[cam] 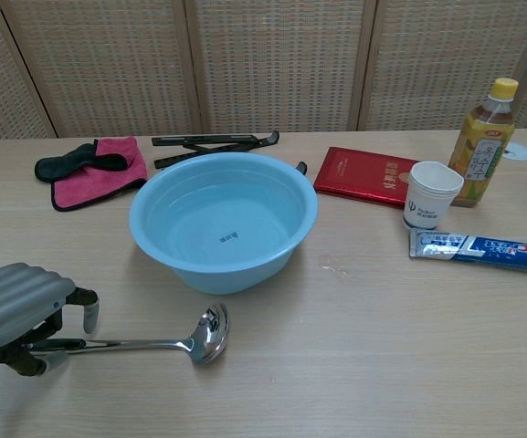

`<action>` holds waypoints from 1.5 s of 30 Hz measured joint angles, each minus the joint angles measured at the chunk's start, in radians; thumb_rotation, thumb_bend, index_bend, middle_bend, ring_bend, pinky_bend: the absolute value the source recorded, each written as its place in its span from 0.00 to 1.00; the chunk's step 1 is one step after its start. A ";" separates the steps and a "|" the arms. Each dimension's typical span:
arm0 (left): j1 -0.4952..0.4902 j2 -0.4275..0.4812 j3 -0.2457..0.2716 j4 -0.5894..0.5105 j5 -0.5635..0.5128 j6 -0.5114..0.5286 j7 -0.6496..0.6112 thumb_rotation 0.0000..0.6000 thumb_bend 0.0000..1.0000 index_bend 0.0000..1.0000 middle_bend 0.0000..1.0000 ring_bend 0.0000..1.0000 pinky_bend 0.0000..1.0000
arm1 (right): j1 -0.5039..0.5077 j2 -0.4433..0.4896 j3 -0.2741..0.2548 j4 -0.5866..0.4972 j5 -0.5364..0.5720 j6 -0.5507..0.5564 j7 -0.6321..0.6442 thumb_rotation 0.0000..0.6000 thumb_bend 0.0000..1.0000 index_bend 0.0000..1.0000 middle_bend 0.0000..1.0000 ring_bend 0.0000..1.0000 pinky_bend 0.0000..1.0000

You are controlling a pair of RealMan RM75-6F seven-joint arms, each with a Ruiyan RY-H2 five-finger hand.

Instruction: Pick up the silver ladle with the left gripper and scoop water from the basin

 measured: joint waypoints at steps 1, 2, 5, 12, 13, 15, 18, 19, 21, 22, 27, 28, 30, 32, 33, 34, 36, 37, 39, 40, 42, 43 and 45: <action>-0.001 -0.004 -0.001 0.004 -0.001 0.000 0.001 1.00 0.38 0.42 0.94 0.91 1.00 | 0.000 0.000 0.000 0.002 0.001 -0.001 0.003 1.00 0.00 0.00 0.00 0.00 0.00; -0.003 -0.011 -0.002 0.011 -0.004 0.000 0.002 1.00 0.38 0.43 0.94 0.91 1.00 | 0.000 0.000 0.000 0.004 0.000 -0.001 0.004 1.00 0.00 0.00 0.00 0.00 0.00; -0.009 -0.021 -0.004 0.019 -0.010 -0.004 0.005 1.00 0.38 0.43 0.94 0.91 1.00 | 0.001 -0.001 -0.001 0.008 -0.001 0.000 0.009 1.00 0.00 0.00 0.00 0.00 0.00; -0.014 -0.038 -0.002 0.030 -0.026 -0.007 0.028 1.00 0.38 0.43 0.94 0.91 1.00 | 0.002 -0.003 -0.002 0.018 -0.008 0.005 0.023 1.00 0.00 0.00 0.00 0.00 0.00; -0.015 -0.040 -0.003 0.032 -0.028 -0.006 0.030 1.00 0.38 0.43 0.94 0.91 1.00 | 0.002 -0.003 -0.002 0.019 -0.008 0.005 0.025 1.00 0.00 0.00 0.00 0.00 0.00; -0.016 -0.045 -0.003 0.037 -0.031 -0.003 0.034 1.00 0.38 0.44 0.94 0.91 1.00 | 0.001 -0.002 -0.003 0.021 -0.007 0.005 0.028 1.00 0.00 0.00 0.00 0.00 0.00; -0.017 -0.049 -0.003 0.041 -0.034 -0.001 0.038 1.00 0.39 0.44 0.94 0.91 1.00 | 0.001 -0.002 -0.002 0.025 -0.004 0.005 0.032 1.00 0.00 0.00 0.00 0.00 0.00; -0.017 -0.050 -0.003 0.042 -0.034 -0.001 0.039 1.00 0.39 0.45 0.94 0.91 1.00 | 0.001 -0.003 -0.002 0.026 -0.003 0.005 0.033 1.00 0.00 0.00 0.00 0.00 0.00; -0.018 -0.055 -0.002 0.048 -0.033 0.003 0.042 1.00 0.39 0.45 0.94 0.91 1.00 | 0.001 -0.004 -0.002 0.029 -0.002 0.004 0.037 1.00 0.00 0.00 0.00 0.00 0.00; -0.018 -0.058 -0.002 0.051 -0.033 0.004 0.043 1.00 0.39 0.45 0.94 0.91 1.00 | 0.001 -0.004 -0.002 0.031 -0.001 0.003 0.039 1.00 0.00 0.00 0.00 0.00 0.00; -0.018 -0.076 -0.001 0.072 -0.029 0.012 0.043 1.00 0.39 0.45 0.94 0.91 1.00 | 0.001 -0.007 -0.002 0.040 0.001 0.002 0.048 1.00 0.00 0.00 0.00 0.00 0.00; -0.018 -0.079 -0.001 0.076 -0.029 0.014 0.043 1.00 0.39 0.45 0.94 0.91 1.00 | 0.001 -0.007 -0.002 0.041 0.001 0.002 0.050 1.00 0.00 0.00 0.00 0.00 0.00; -0.018 -0.086 -0.002 0.084 -0.028 0.019 0.042 1.00 0.39 0.46 0.94 0.91 1.00 | 0.002 -0.007 -0.002 0.045 0.002 0.002 0.053 1.00 0.00 0.00 0.00 0.00 0.00; -0.017 -0.094 -0.004 0.094 -0.025 0.024 0.041 1.00 0.39 0.46 0.94 0.91 1.00 | 0.001 -0.008 -0.002 0.049 0.003 0.002 0.057 1.00 0.00 0.00 0.00 0.00 0.00; -0.017 -0.097 -0.004 0.099 -0.023 0.027 0.041 1.00 0.39 0.46 0.94 0.91 1.00 | 0.001 -0.008 -0.002 0.051 0.003 0.001 0.059 1.00 0.00 0.00 0.00 0.00 0.00; -0.017 -0.100 -0.004 0.103 -0.022 0.029 0.041 1.00 0.39 0.46 0.94 0.91 1.00 | 0.001 -0.009 -0.003 0.054 0.004 0.000 0.062 1.00 0.00 0.00 0.00 0.00 0.00; -0.017 -0.108 -0.004 0.112 -0.018 0.033 0.041 1.00 0.39 0.46 0.94 0.91 1.00 | 0.002 -0.009 -0.003 0.057 0.005 -0.002 0.066 1.00 0.00 0.00 0.00 0.00 0.00; -0.017 -0.110 -0.004 0.114 -0.018 0.033 0.040 1.00 0.39 0.46 0.94 0.91 1.00 | 0.002 -0.010 -0.003 0.058 0.006 -0.002 0.068 1.00 0.00 0.00 0.00 0.00 0.00; -0.017 -0.115 -0.003 0.119 -0.017 0.032 0.039 1.00 0.39 0.46 0.94 0.91 1.00 | 0.002 -0.010 -0.003 0.061 0.007 -0.004 0.071 1.00 0.00 0.00 0.00 0.00 0.00; -0.018 -0.117 -0.003 0.121 -0.018 0.032 0.039 1.00 0.40 0.47 0.94 0.91 1.00 | 0.002 -0.011 -0.004 0.062 0.007 -0.004 0.074 1.00 0.00 0.00 0.00 0.00 0.00; -0.018 -0.121 -0.003 0.126 -0.020 0.030 0.042 1.00 0.42 0.47 0.94 0.91 1.00 | 0.002 -0.011 -0.004 0.063 0.007 -0.004 0.076 1.00 0.00 0.00 0.00 0.00 0.00; -0.018 -0.124 -0.004 0.127 -0.022 0.029 0.043 1.00 0.44 0.48 0.94 0.91 1.00 | 0.002 -0.010 -0.004 0.065 0.007 -0.004 0.078 1.00 0.00 0.00 0.00 0.00 0.00; -0.017 -0.127 -0.005 0.129 -0.025 0.029 0.045 1.00 0.49 0.50 0.94 0.91 1.00 | 0.002 -0.010 -0.004 0.066 0.007 -0.003 0.080 1.00 0.00 0.00 0.00 0.00 0.00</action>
